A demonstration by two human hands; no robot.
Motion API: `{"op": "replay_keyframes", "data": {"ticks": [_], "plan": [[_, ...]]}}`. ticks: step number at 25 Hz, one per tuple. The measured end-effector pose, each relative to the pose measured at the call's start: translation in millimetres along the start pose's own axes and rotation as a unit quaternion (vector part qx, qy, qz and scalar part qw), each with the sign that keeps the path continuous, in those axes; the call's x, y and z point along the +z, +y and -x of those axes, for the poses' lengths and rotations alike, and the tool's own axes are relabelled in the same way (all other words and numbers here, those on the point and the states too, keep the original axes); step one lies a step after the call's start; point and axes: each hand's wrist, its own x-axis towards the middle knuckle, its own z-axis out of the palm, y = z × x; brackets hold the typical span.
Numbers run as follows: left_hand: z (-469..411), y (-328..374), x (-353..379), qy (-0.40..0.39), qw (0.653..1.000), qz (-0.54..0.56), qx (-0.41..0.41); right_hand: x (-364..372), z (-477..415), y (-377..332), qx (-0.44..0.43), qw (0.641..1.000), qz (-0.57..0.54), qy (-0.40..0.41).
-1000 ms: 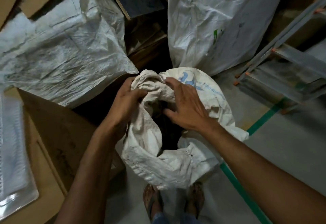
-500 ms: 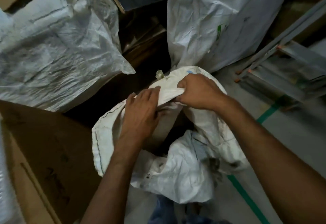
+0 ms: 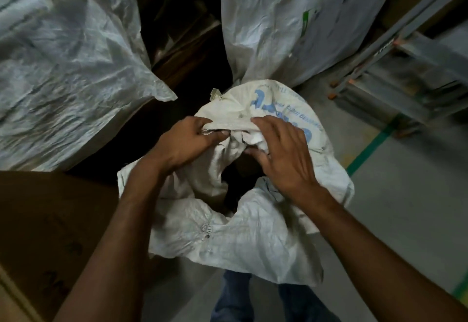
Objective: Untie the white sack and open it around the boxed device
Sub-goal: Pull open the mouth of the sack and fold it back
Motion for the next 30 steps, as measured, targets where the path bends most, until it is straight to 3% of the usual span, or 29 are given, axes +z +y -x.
{"op": "replay_keyframes", "data": {"ticks": [2,4,6,10,12,15,16,19,22,25,28,30], "plan": [[-2.0,-4.0,2.8,0.053,0.994,-0.086,0.042,-4.1,-18.7,6.7,-0.03,0.997,0.044,0.048],[1.1,-4.4,20.3,0.193,0.947,-0.217,0.137,-9.8,-31.4,5.7,-0.017,0.993,0.096,0.068],[7.8,2.3,47.0,0.265,0.906,-0.258,0.208,-15.3,-38.3,0.8,-0.012,0.993,0.103,0.051],[-15.5,1.5,80.1,0.223,0.9,-0.319,0.197,-25.7,-47.5,11.0,-0.006,0.993,0.01,-0.12],[-29.5,2.6,76.5,0.169,0.908,-0.326,0.203,-24.9,-48.8,19.4,0.057,0.992,0.027,-0.109],[-42.7,6.0,62.1,0.11,0.949,-0.219,0.196,-21.8,-32.6,13.4,0.102,0.991,0.005,0.084],[-46.7,3.8,54.7,0.096,0.966,-0.156,0.183,-17.1,-22.9,6.4,0.098,0.99,-0.019,0.101],[-54.8,-0.7,32.5,0.008,0.99,0.038,0.139,12.0,-2.6,6.8,0.108,0.992,0.064,-0.006],[-51.4,-6.7,26.1,-0.024,0.987,0.113,0.108,26.5,-16.3,35.6,0.161,0.985,0.062,-0.02],[-52.2,-7.8,19.3,0.11,0.988,0.009,0.108,4.2,-39.3,60.7,0.186,0.982,0.001,-0.03],[-60.8,-0.4,17.3,0.302,0.915,-0.228,0.137,-37.9,-73.3,77.1,0.226,0.957,-0.139,-0.115],[-65.1,15.9,22.8,0.338,0.882,-0.275,0.181,-58.2,-98.6,81.9,0.244,0.91,-0.276,-0.19]]}}
